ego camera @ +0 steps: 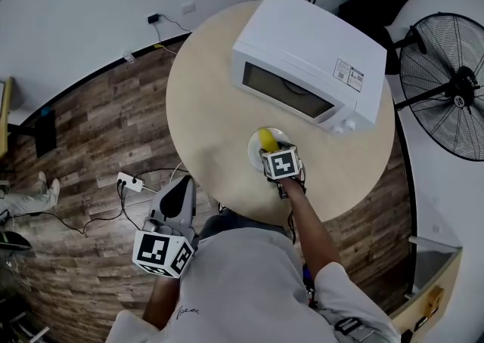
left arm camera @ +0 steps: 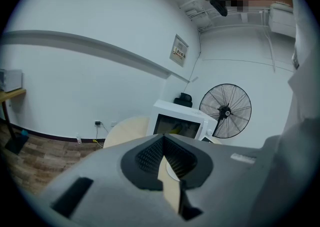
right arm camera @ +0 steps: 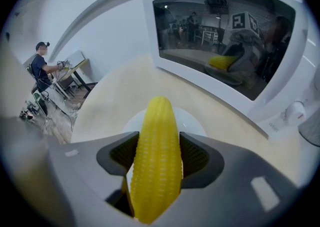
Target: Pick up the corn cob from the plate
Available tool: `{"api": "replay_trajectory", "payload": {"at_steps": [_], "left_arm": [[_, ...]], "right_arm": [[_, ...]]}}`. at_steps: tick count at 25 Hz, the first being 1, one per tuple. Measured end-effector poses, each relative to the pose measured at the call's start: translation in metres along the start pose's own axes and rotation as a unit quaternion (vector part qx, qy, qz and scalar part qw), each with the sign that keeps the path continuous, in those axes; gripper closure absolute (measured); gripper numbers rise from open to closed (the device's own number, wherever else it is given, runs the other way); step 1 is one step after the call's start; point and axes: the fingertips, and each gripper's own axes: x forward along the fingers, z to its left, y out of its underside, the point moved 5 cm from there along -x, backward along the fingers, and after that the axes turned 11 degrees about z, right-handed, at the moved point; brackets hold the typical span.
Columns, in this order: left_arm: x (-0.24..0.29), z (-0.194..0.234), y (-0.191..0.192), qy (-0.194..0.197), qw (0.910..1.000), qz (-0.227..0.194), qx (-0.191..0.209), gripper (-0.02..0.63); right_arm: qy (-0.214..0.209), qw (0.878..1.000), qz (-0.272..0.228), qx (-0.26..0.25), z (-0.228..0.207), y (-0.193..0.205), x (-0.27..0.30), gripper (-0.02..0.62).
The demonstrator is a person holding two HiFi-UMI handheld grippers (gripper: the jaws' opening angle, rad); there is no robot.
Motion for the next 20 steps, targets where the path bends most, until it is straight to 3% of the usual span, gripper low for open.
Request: {"api": "replay_trajectory", "payload": {"at_steps": [20], "left_arm": [[-0.008,-0.004,-0.005,0.008,0.9999,-0.008,0.009,0.614]], "right_arm": [[0.002,0.999,-0.029,0.016,-0.001,-0.001,-0.025,0.33]]}}
